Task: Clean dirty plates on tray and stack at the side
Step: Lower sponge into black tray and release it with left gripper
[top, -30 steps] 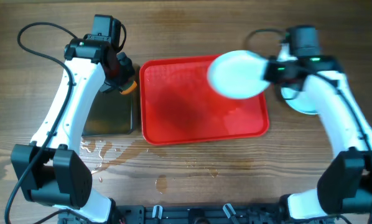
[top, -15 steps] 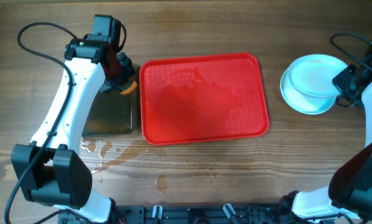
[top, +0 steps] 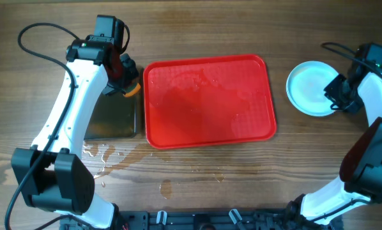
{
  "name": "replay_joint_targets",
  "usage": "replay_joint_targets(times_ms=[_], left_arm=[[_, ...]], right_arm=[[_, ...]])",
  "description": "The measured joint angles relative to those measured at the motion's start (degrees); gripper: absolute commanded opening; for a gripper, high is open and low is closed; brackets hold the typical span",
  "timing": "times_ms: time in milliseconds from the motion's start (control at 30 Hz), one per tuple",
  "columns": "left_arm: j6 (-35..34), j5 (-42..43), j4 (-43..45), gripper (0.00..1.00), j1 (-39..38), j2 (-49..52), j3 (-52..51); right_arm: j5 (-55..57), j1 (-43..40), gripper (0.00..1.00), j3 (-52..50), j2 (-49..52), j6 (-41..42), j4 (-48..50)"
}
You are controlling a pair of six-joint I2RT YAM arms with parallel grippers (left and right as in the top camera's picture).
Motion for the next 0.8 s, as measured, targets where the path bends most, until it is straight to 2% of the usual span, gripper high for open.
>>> replay_joint_targets(times_ms=[133, 267, 367, 600, 800], left_arm=[[0.0, 0.0, 0.0, 0.04, 0.0, 0.0, 0.0], [0.2, -0.4, 0.0, 0.04, 0.0, 0.0, 0.0], [0.5, -3.1, 0.3, 0.04, 0.1, 0.0, -0.2], [6.1, -6.7, 10.5, 0.04, 3.3, 0.2, -8.9], [7.8, -7.1, 23.1, 0.04, 3.7, 0.3, -20.4]], right_arm=[[-3.3, 0.1, 0.41, 0.0, -1.8, -1.5, -2.4], [-12.8, 0.9, 0.50, 0.4, -9.8, -3.8, -2.4], [-17.3, 6.0, 0.57, 1.0, -14.0, -5.1, -2.3], [-17.0, 19.5, 0.98, 1.2, -14.1, -6.7, -1.0], [-14.2, 22.8, 1.00, 1.2, -14.1, -7.1, -0.6]])
